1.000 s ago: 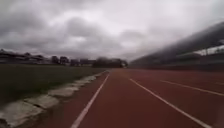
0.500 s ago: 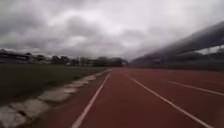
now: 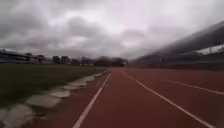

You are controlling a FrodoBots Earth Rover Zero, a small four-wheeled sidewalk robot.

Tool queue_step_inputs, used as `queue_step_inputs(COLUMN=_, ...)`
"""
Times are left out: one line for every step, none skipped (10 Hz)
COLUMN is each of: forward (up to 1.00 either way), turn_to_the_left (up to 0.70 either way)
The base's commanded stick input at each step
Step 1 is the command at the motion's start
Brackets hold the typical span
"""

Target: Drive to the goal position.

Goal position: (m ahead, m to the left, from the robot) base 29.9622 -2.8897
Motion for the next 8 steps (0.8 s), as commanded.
queue_step_inputs(forward=0.70, turn_to_the_left=0.00)
queue_step_inputs(forward=0.70, turn_to_the_left=0.00)
queue_step_inputs(forward=0.70, turn_to_the_left=0.00)
queue_step_inputs(forward=0.70, turn_to_the_left=0.00)
queue_step_inputs(forward=0.70, turn_to_the_left=0.00)
queue_step_inputs(forward=0.70, turn_to_the_left=0.00)
queue_step_inputs(forward=0.70, turn_to_the_left=0.00)
queue_step_inputs(forward=0.70, turn_to_the_left=0.00)
